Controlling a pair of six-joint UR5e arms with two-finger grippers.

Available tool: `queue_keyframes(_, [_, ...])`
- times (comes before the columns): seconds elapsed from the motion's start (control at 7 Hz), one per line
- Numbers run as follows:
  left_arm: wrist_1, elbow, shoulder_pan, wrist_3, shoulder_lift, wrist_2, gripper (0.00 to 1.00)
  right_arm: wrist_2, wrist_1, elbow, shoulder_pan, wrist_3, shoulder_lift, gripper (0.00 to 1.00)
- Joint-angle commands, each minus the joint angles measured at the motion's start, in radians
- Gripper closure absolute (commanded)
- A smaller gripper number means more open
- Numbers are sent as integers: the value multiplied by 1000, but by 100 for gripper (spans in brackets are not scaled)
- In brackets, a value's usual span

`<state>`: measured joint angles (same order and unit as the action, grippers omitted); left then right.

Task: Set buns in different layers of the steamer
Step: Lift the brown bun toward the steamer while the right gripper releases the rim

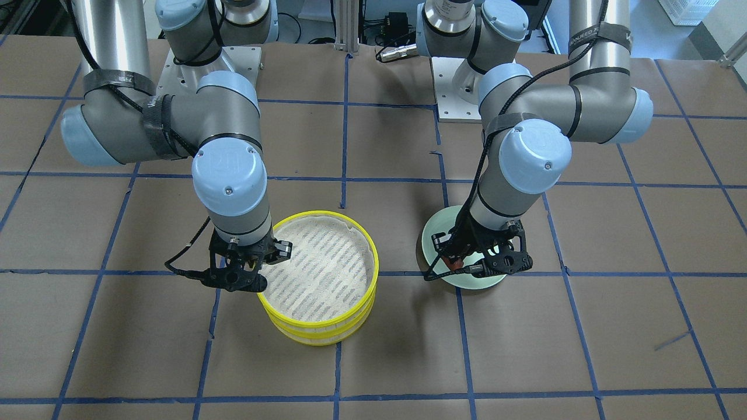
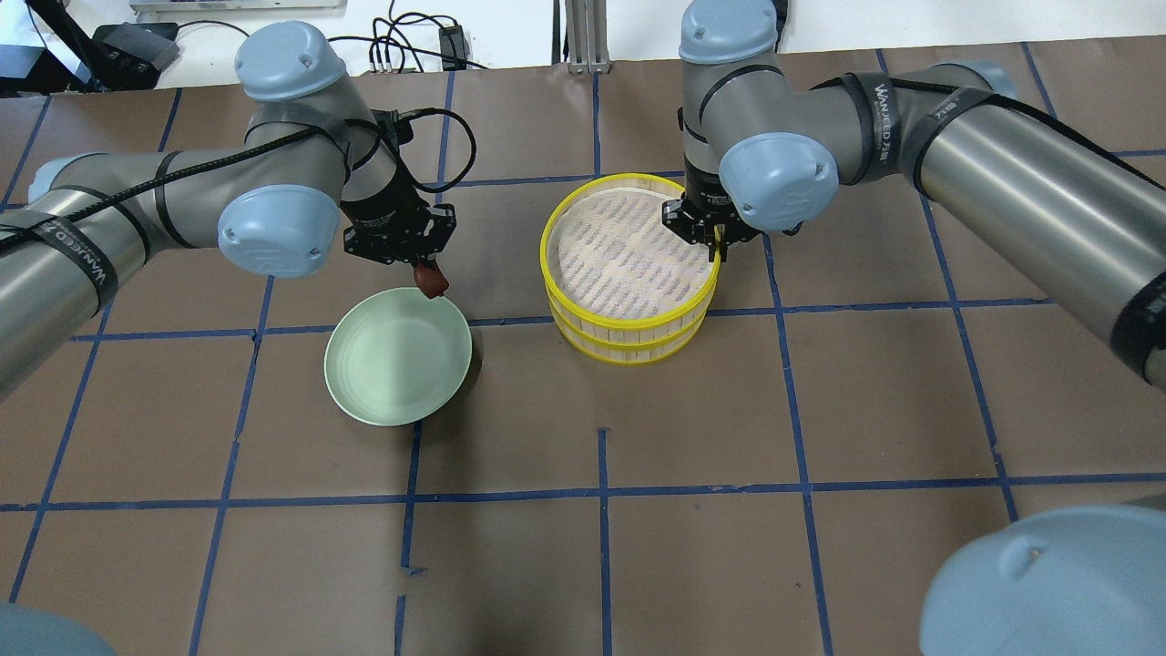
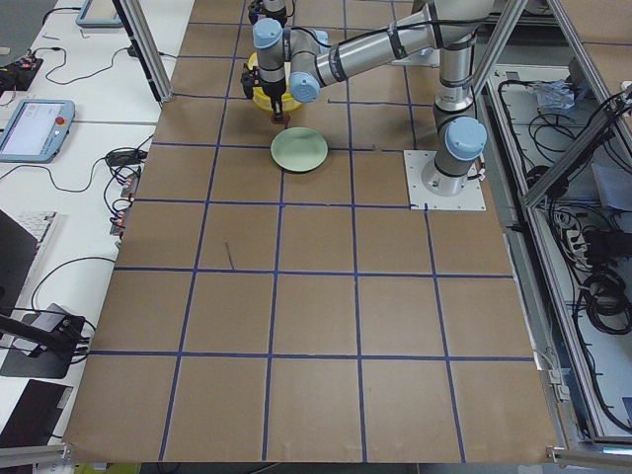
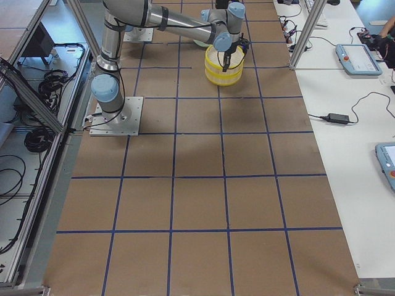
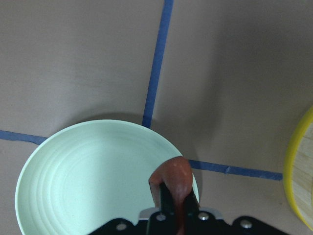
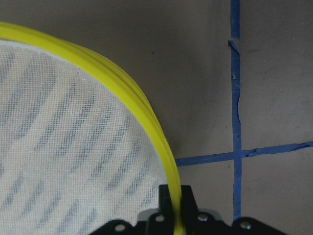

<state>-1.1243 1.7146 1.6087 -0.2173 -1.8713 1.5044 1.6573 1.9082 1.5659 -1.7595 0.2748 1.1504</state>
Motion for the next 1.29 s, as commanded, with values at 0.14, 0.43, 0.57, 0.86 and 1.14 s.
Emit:
queue_keyframes(0.14, [-176,-139,31,-4,21,2,98,-4,0,8,0,11,-1,64])
queue_keyframes(0.43, [-183,-145,39,2,26,-9,98,-1,9,6,0,18,-2,23])
queue_keyframes(0.57, [-184,-142,39,3,29,-33,98,-2,11,5,0,18,-1,20])
queue_keyframes(0.86, [-183,-144,36,4,29,-39,98,-2,23,-30,38,2,17,10])
queue_keyframes(1.14, [-183,-141,37,3,27,-39,98,-83,-165,-58,177,-96,168,3])
